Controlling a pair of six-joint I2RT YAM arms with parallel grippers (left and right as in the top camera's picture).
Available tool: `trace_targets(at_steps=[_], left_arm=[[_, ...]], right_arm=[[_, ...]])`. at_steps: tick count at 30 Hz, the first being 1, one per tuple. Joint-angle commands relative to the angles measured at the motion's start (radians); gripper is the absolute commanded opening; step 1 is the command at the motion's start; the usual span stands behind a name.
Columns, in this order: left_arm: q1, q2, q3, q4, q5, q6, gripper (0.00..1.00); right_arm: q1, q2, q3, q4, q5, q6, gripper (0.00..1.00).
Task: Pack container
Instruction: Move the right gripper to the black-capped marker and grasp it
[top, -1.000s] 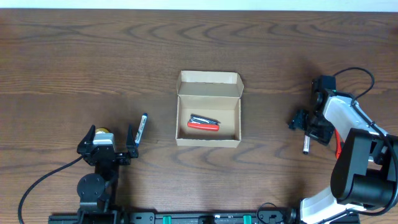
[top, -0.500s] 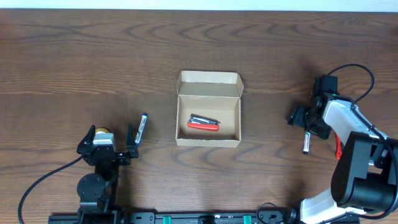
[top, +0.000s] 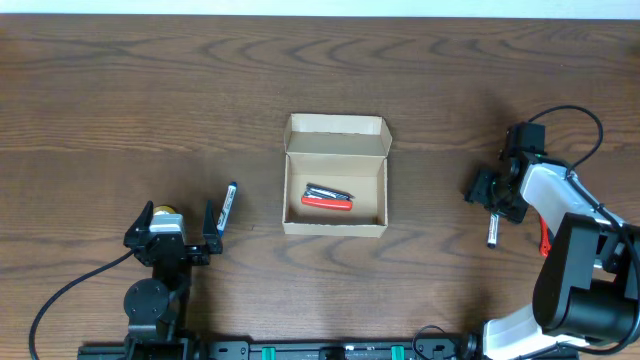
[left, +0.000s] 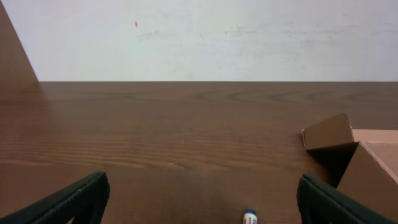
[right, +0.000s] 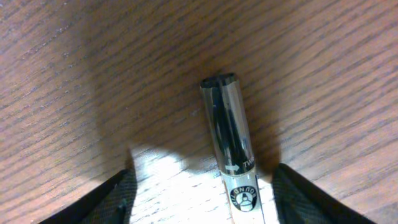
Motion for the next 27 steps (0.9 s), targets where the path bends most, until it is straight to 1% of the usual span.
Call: trace_targets(at_steps=[1,4,7,8,9,10,16,21,24,27], left_arm=[[0.006,-0.006,-0.019,-0.042,0.011,-0.004,0.95],[0.006,-0.006,-0.019,-0.042,0.011,-0.004,0.95],[0.006,-0.006,-0.019,-0.042,0.011,-0.004,0.95],[0.006,-0.006,-0.019,-0.041,0.011,-0.004,0.95],[0.006,-0.006,-0.019,-0.041,0.011,-0.004,0.95],[0.006,-0.006,-0.019,-0.041,0.011,-0.004,0.95],[0.006,-0.006,-0.019,-0.041,0.011,-0.004,0.95],[0.006,-0.006,-0.019,-0.041,0.011,-0.004,0.95],[0.006,-0.006,-0.019,-0.041,0.011,-0.004,0.95],[0.006,-0.006,-0.019,-0.041,0.011,-0.004,0.95]], right_arm=[[0.003,0.053,-0.082,-0.018,-0.016,0.014,0.56],[0.003,0.053,-0.098,-0.013,-0.016,0.014,0.36],[0.003,0.053,-0.106,-0.014,-0.016,0.014,0.25],[0.003,0.053,-0.106,-0.014,-0.016,0.014,0.19],[0.003,0.053,-0.106,-0.014,-0.016,0.014,0.08],[0.003,0.053,-0.106,-0.014,-0.016,0.014,0.01],[0.003,0.053,-0.106,-0.002,-0.021,0.014,0.01],[0.004,0.043,-0.097,0.011,-0.071,0.002,0.01],[0.005,0.006,-0.049,0.006,-0.157,-0.038,0.01],[0.023,-0.076,0.023,-0.015,-0.211,-0.059,0.01]])
